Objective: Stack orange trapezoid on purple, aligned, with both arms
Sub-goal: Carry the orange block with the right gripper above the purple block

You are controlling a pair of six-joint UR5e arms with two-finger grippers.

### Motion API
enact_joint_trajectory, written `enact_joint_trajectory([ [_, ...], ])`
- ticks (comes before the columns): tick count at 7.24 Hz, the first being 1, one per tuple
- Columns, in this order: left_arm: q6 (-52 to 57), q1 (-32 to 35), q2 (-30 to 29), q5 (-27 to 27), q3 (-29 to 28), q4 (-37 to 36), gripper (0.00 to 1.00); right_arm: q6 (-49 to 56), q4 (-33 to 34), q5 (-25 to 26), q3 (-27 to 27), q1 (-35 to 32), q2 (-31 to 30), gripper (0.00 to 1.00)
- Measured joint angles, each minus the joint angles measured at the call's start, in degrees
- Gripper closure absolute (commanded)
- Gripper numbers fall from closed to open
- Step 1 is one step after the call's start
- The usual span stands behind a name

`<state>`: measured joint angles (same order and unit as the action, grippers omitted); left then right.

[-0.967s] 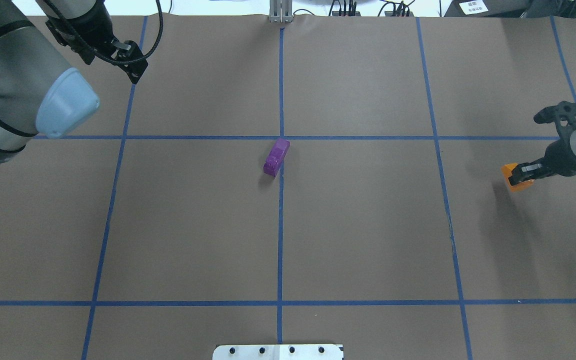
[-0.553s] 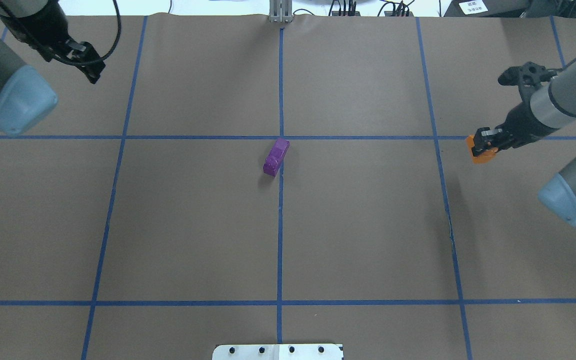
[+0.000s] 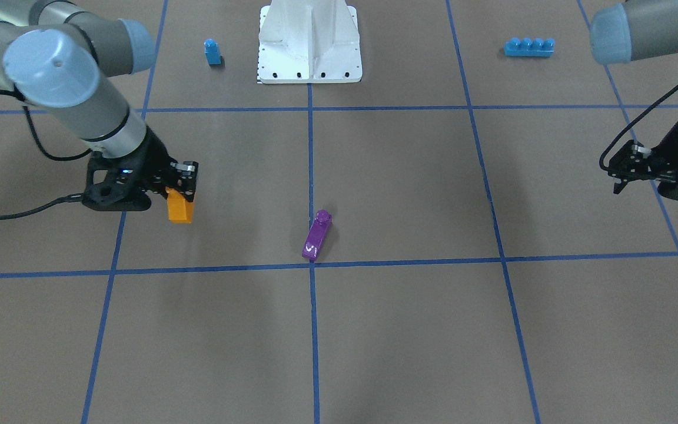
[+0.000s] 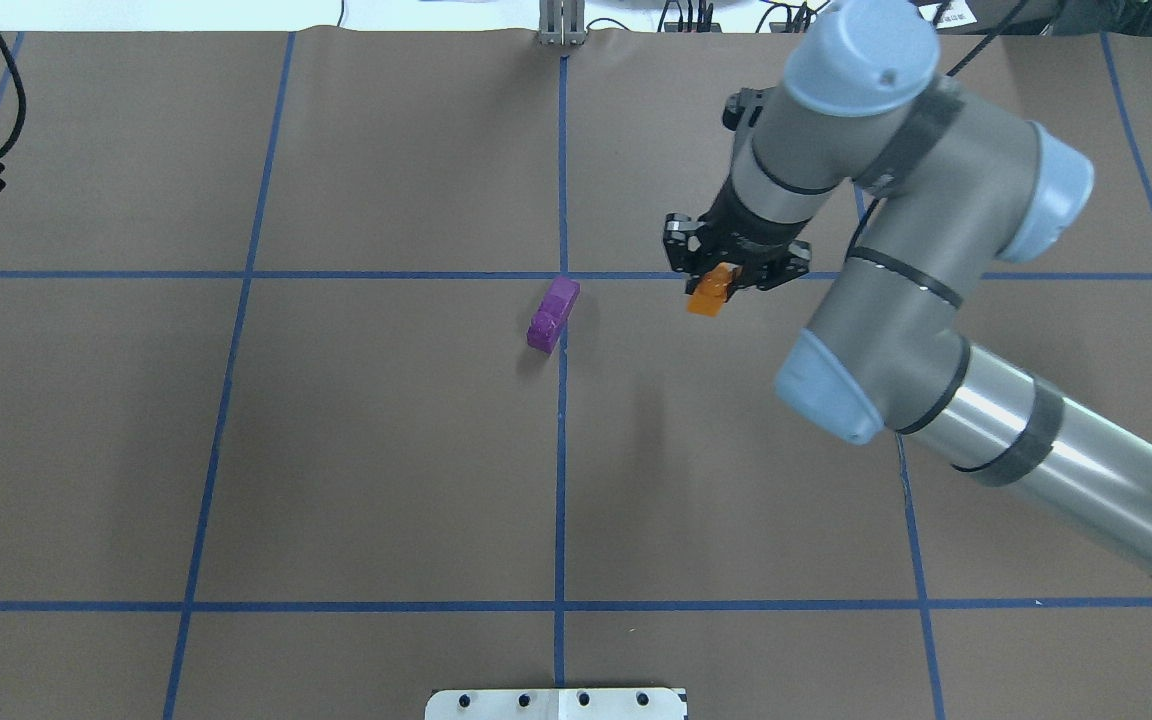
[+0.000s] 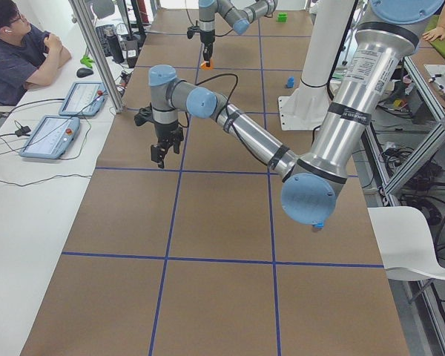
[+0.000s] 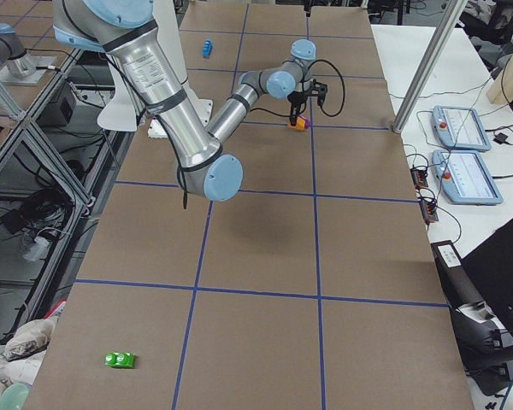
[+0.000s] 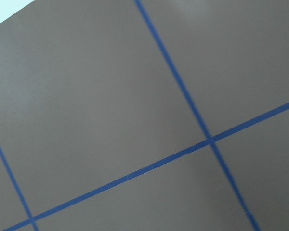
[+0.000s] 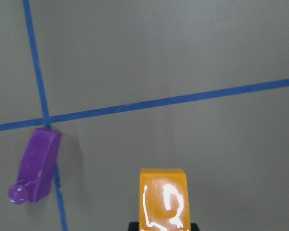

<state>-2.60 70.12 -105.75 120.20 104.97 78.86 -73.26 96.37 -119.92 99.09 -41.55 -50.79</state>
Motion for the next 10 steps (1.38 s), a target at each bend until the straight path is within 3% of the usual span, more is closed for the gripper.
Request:
enact_joint_trajectory([
  [2, -0.48, 0.86, 6.55, 0.12, -0.96, 8.53, 0.0, -12.27, 2.14, 4.87, -6.41, 5.42, 8.74, 1.0],
  [5, -0.53, 2.52, 8.18, 0.32, -3.31, 11.69, 0.0, -22.39, 1.91, 8.34, -18.47, 8.76, 18.5, 1.0],
  [10, -0.39, 2.74, 8.35, 0.38, -4.16, 12.62, 0.0, -23.29, -2.21, 10.02, -25.79, 7.61, 20.72, 1.0],
])
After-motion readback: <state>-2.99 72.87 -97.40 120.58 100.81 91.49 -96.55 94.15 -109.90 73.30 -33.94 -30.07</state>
